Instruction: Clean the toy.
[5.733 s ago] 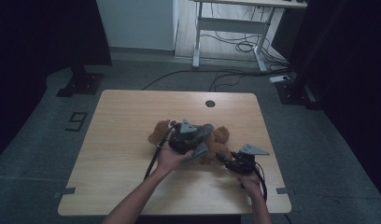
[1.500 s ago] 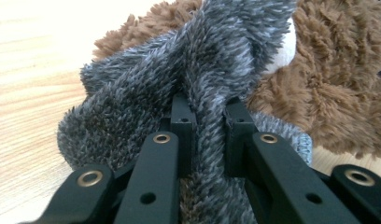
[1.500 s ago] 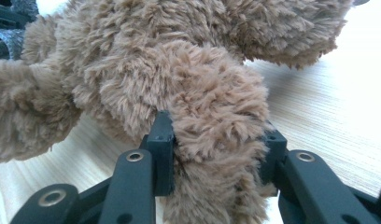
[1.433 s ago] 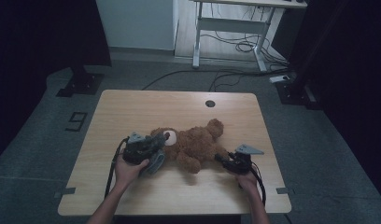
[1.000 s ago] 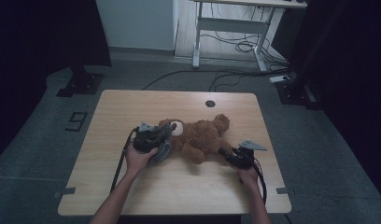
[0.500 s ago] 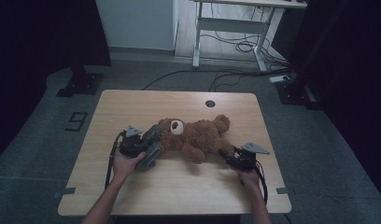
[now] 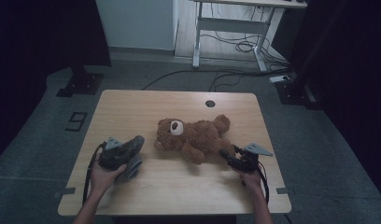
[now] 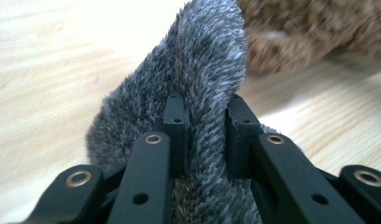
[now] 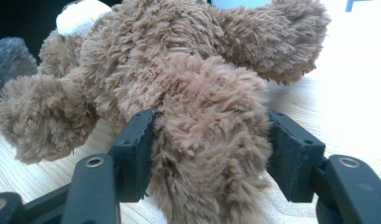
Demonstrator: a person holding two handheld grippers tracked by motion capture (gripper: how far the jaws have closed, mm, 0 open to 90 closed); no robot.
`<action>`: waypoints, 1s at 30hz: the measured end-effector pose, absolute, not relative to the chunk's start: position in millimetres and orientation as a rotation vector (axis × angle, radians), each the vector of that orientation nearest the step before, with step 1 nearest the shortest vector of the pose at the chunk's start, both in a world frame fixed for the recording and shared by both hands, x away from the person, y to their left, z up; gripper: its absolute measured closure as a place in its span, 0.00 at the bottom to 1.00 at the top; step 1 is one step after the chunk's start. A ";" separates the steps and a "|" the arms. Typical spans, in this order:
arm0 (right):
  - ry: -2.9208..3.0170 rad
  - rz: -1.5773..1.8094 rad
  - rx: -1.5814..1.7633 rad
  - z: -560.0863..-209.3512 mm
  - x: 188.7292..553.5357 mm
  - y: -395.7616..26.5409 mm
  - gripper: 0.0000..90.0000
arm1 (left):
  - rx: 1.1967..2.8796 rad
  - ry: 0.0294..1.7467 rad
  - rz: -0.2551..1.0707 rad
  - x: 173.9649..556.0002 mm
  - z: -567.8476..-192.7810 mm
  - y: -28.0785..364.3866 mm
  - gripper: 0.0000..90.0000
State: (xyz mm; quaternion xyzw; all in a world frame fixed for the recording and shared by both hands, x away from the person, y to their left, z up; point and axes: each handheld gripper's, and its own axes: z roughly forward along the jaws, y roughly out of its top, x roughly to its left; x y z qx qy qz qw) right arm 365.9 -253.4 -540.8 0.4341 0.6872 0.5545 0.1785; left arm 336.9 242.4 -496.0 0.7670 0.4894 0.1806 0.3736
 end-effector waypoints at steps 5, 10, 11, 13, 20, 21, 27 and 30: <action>1.947 1.566 1.234 -542.3 367.1 -252.0 0.43 | 1.993 1.302 0.436 331.6 -510.6 256.5 0.80; 1.948 1.559 1.228 -542.2 367.2 -251.2 0.43 | 1.988 1.335 0.392 333.8 -514.0 257.9 0.70; 1.949 1.558 1.226 -541.9 367.0 -251.3 0.43 | 1.985 1.338 0.380 334.2 -514.0 258.9 0.67; 1.944 1.560 1.226 -541.1 366.5 -252.0 0.43 | 1.976 1.334 0.356 334.5 -513.2 261.2 0.62; 1.912 1.580 1.213 -532.9 360.9 -256.9 0.41 | 1.927 1.302 0.459 326.3 -495.9 264.6 0.43; 1.894 1.604 1.209 -528.7 357.7 -259.3 0.41 | 1.910 1.287 0.471 323.2 -489.5 264.6 0.41; 1.885 1.607 1.191 -521.5 349.8 -264.3 0.38 | 1.877 1.245 0.477 314.5 -481.6 258.8 0.40; 1.893 1.585 1.191 -520.2 347.2 -266.0 0.35 | 1.861 1.210 0.482 311.0 -480.2 249.5 0.39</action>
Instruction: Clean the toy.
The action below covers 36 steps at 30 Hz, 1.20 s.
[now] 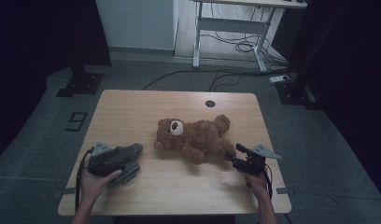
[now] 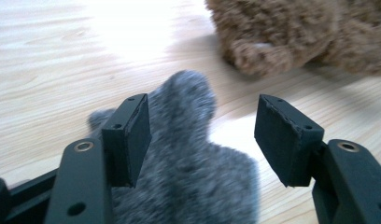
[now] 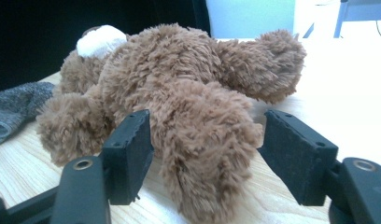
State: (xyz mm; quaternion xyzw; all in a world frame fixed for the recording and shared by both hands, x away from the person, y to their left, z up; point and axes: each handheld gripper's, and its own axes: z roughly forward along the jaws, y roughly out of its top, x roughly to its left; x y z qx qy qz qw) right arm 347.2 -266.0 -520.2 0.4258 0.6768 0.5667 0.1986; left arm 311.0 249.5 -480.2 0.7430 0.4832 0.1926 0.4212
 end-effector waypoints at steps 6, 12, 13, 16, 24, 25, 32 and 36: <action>1.901 1.563 1.208 -518.7 340.8 -267.7 0.31 | 1.871 1.142 0.470 303.9 -480.1 227.4 0.38; 1.931 1.529 1.200 -521.8 327.6 -267.1 0.30 | 1.869 1.102 0.438 299.1 -485.0 209.0 0.40; 1.942 1.512 1.207 -525.2 322.8 -266.6 0.29 | 1.867 1.095 0.429 298.1 -486.8 206.0 0.41; 1.958 1.499 1.209 -528.9 317.6 -266.2 0.29 | 1.909 1.063 0.425 295.3 -493.2 196.7 0.41; 2.000 1.481 1.238 -541.2 295.6 -269.7 0.28 | 1.949 1.046 0.386 285.4 -507.2 185.3 0.42; 2.003 1.479 1.241 -543.6 293.1 -270.5 0.28 | 1.955 1.042 0.385 284.7 -508.3 184.5 0.42; 2.046 1.434 1.245 -550.3 289.0 -268.3 0.27 | 1.953 1.037 0.359 282.2 -515.0 182.8 0.42; 2.059 1.432 1.237 -550.3 289.0 -265.7 0.27 | 1.943 1.040 0.357 281.7 -514.9 182.7 0.43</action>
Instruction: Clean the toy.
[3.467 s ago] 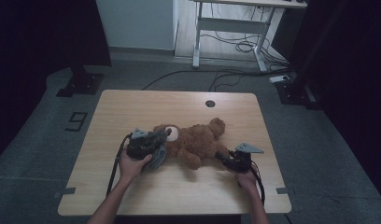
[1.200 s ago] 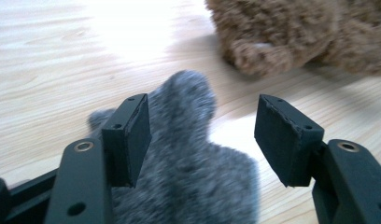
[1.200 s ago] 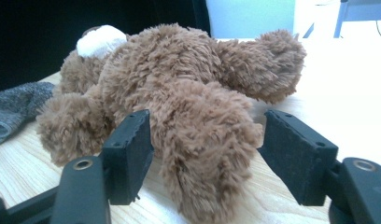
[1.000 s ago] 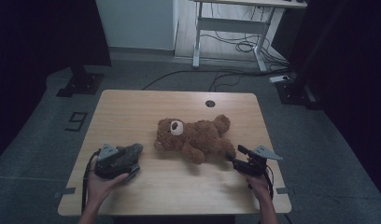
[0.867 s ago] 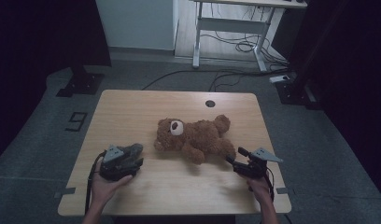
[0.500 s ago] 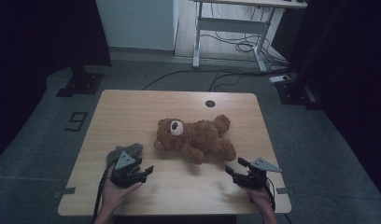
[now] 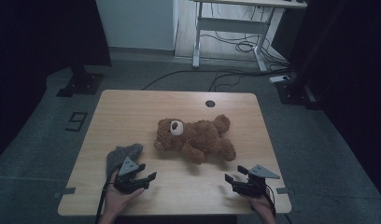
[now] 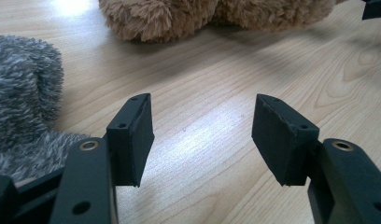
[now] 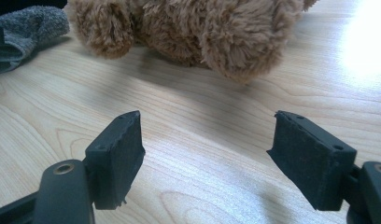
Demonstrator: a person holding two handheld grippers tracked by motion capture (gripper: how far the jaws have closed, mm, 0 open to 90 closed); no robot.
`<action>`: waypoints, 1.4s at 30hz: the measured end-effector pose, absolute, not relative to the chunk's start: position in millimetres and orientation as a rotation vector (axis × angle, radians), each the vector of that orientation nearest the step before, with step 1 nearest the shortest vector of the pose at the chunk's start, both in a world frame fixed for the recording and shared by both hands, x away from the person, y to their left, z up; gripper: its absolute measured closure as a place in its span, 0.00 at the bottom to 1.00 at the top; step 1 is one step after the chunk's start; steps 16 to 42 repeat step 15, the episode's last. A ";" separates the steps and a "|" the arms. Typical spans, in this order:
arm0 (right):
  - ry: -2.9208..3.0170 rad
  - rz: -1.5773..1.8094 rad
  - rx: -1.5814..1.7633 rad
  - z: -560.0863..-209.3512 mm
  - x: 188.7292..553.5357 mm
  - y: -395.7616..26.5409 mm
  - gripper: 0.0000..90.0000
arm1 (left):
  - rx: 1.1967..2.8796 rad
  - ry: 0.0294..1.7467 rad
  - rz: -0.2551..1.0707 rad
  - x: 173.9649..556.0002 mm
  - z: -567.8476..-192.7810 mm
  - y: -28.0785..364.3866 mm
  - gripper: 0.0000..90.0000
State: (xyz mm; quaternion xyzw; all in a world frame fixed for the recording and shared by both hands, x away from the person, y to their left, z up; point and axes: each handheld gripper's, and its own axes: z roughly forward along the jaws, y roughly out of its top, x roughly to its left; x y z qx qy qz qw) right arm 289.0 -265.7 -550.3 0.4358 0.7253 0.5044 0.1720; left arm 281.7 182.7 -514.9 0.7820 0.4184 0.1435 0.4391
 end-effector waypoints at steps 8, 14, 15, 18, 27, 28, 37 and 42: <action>2.061 1.426 1.232 -550.2 289.0 -265.1 0.27 | 1.930 1.029 0.354 278.7 -511.3 182.7 0.42; 2.059 1.427 1.235 -550.3 289.5 -266.1 0.27 | 1.920 1.024 0.358 277.2 -507.7 183.5 0.43; 2.059 1.426 1.235 -550.3 289.7 -266.1 0.27 | 1.920 1.024 0.357 277.3 -507.5 183.8 0.42; 2.059 1.426 1.235 -550.3 289.7 -266.1 0.27 | 1.920 1.024 0.357 277.3 -507.5 183.8 0.42; 2.059 1.426 1.235 -550.3 289.7 -266.1 0.27 | 1.920 1.024 0.357 277.3 -507.5 183.8 0.42; 2.059 1.426 1.235 -550.3 289.7 -266.1 0.27 | 1.920 1.024 0.357 277.3 -507.5 183.8 0.42; 2.059 1.426 1.235 -550.3 289.7 -266.1 0.27 | 1.920 1.024 0.357 277.3 -507.5 183.8 0.42; 2.059 1.426 1.235 -550.3 289.7 -266.1 0.27 | 1.920 1.024 0.357 277.3 -507.5 183.8 0.42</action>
